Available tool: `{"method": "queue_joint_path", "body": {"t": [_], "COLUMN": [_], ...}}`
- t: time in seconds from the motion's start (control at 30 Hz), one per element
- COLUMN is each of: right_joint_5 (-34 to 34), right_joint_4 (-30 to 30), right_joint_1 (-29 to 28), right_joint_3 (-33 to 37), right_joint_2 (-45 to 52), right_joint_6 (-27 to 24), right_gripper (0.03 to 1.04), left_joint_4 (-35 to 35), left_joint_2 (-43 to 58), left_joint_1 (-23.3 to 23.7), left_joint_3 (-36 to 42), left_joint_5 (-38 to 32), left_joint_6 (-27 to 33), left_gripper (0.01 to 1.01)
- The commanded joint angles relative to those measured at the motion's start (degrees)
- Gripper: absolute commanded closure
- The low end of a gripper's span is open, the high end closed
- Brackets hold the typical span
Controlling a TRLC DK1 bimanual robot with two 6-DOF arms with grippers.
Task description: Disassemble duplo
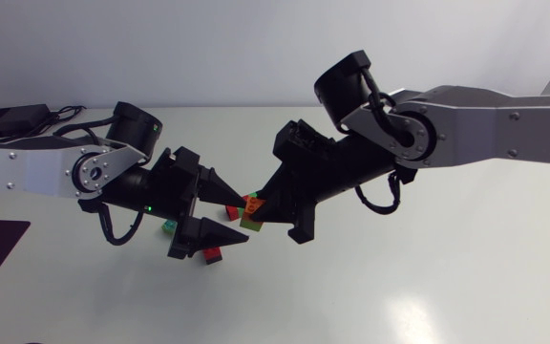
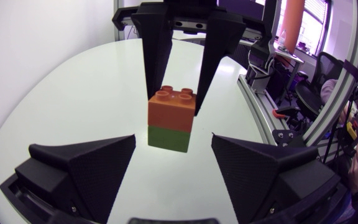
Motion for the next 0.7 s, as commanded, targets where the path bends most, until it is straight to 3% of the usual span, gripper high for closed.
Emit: {"method": "queue_joint_path", "body": {"t": [0.0,0.13,0.27,0.4,0.67], "right_joint_5": [-0.41,-0.41,-0.41,-0.68,-2.70], "right_joint_4": [0.83,2.15,2.15,2.15,2.24], "right_joint_1": [0.79,1.05,1.05,1.14,1.49], "right_joint_3": [-1.60,-1.77,-1.60,-1.60,-1.95], "right_joint_2": [-0.55,-0.29,-0.11,-0.46,-0.73], "right_joint_6": [1.55,2.60,2.69,3.04,4.18], "right_gripper": [0.82,0.82,0.82,0.82,0.82], "left_joint_4": [-0.48,-0.48,-0.40,-0.40,-0.57], "left_joint_2": [1.16,2.13,3.27,4.24,3.80], "left_joint_1": [0.37,0.81,0.99,1.25,1.69], "left_joint_3": [1.29,1.99,2.61,3.14,1.99], "left_joint_5": [1.25,2.12,2.56,3.97,6.96], "left_joint_6": [-1.07,-1.24,-1.16,-1.16,1.57], "left_gripper": [0.239,0.269,0.505,0.608,0.697]}}
